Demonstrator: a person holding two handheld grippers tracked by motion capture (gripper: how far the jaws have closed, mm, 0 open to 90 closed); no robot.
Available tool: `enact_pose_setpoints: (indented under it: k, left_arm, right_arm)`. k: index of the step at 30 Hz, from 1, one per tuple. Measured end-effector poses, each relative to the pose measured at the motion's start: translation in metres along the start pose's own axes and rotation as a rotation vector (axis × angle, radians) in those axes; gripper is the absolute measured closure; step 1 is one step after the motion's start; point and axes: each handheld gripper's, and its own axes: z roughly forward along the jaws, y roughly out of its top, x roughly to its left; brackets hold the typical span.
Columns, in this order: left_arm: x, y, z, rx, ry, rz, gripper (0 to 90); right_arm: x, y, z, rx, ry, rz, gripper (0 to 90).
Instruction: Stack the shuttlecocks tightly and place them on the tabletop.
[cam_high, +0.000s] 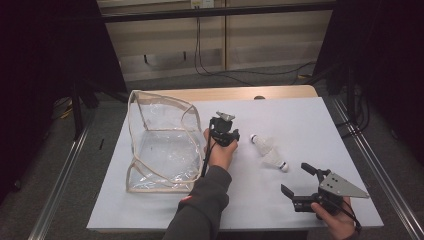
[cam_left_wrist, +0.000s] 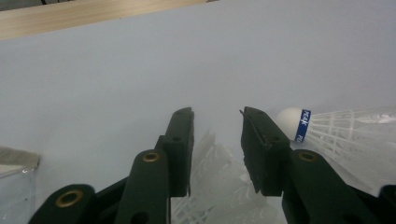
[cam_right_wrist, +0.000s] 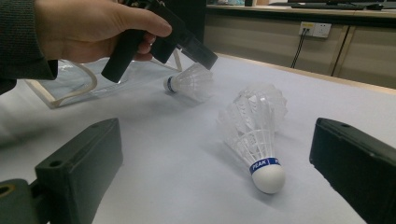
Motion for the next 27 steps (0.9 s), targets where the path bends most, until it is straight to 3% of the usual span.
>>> enact_pose_setpoints:
  k: [8, 17, 27]
  left_arm:
    - [0.0, 0.001, -0.001, -0.004, -0.01, 0.0, 61.1]
    - [0.0, 0.001, -0.004, -0.01, -0.023, -0.012, 52.2]
    - [0.001, 0.003, -0.011, -0.023, -0.06, -0.031, 49.1]
  right_arm:
    - [0.0, 0.0, 0.0, 0.0, 0.0, -0.001, 1.9]
    - [-0.001, 0.0, -0.001, -0.005, -0.003, 0.007, 1.8]
    - [0.0, 0.0, 0.0, 0.0, -0.002, 0.0, 1.8]
